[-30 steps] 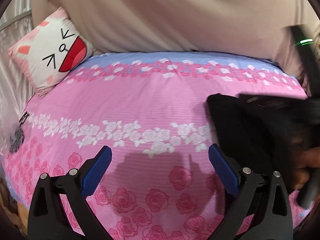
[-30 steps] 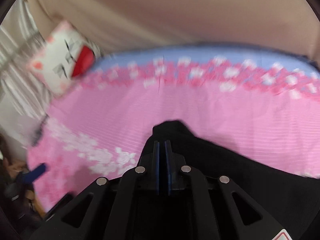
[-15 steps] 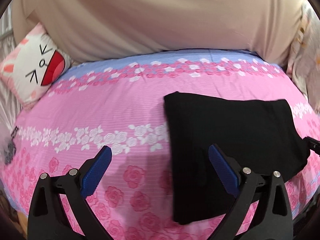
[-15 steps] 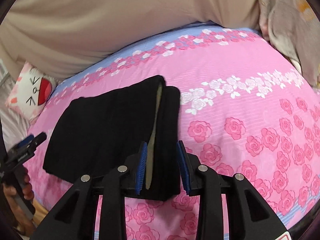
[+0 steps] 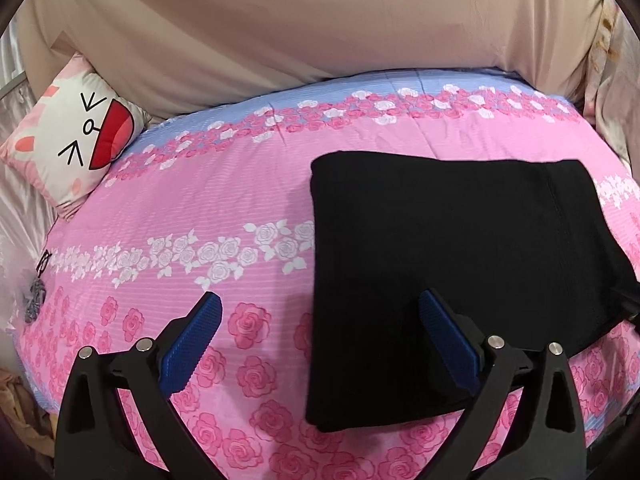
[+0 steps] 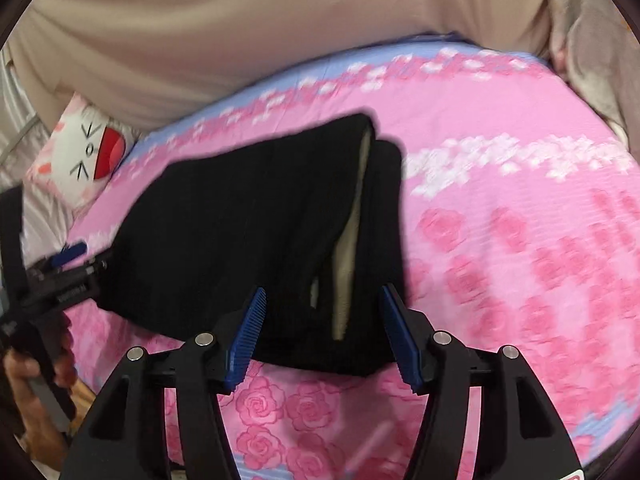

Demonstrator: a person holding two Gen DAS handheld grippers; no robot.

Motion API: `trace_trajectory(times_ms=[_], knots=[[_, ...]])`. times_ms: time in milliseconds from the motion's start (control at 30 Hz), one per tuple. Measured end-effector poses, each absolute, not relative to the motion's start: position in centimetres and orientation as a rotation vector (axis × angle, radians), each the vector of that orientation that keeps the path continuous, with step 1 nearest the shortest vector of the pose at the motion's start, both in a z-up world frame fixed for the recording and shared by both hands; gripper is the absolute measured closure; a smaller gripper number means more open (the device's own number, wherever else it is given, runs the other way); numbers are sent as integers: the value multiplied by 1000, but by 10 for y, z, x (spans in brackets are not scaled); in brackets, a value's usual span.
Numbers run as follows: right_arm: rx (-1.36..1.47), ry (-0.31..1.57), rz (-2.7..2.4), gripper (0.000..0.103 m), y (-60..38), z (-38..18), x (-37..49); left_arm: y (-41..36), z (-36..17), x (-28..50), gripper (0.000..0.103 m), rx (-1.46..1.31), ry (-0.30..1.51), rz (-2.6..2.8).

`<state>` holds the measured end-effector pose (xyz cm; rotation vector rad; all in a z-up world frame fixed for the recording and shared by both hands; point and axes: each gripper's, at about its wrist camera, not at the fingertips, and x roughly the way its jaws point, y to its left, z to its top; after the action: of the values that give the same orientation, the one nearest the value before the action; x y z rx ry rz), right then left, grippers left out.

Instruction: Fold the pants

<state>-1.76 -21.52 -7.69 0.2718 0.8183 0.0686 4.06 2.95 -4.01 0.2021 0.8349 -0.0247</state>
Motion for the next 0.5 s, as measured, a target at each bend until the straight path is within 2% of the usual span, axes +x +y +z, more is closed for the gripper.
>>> trace_trajectory(times_ms=[33,67,100,233,300,500], knots=[[256,805,62,55,-213,-76,-17,27,-40,40,6,211,831,-19],[264,796,67,72,-215,-73,-18,25,-40,40,6,216,829,-13],[291,775,83,82,-219,-63,-21,24,-40,40,6,219,832,-5],[276,775,79,82,-226,-57,-18,26,-38,41,6,183,836,-6],[301,821,70,74,-230,-74,-12,26,-39,41,6,181,838,-8],[369,759,53,69,-240,-57,-30,28,-44,40,6,182,851,-10]])
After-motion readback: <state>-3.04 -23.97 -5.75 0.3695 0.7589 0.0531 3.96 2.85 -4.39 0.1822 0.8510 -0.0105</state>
